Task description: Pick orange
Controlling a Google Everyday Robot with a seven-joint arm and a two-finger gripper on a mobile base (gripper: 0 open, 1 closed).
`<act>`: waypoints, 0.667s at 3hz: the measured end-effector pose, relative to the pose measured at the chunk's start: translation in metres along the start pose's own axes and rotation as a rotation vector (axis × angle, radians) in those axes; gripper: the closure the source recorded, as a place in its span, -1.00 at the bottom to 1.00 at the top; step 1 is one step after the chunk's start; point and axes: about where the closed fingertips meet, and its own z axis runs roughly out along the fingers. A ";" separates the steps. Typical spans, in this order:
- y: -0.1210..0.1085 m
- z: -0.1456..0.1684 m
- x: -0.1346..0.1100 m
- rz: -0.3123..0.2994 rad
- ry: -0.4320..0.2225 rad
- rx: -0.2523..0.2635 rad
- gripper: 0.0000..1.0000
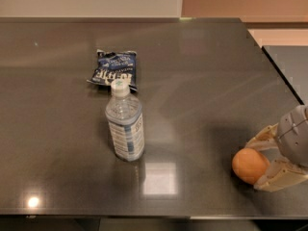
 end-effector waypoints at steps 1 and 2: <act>0.000 -0.001 -0.005 0.000 -0.004 -0.013 0.68; -0.018 -0.018 -0.021 0.000 0.014 0.011 1.00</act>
Offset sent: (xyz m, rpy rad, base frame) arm 0.0512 0.0269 0.0693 -0.0398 -0.0575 -0.0349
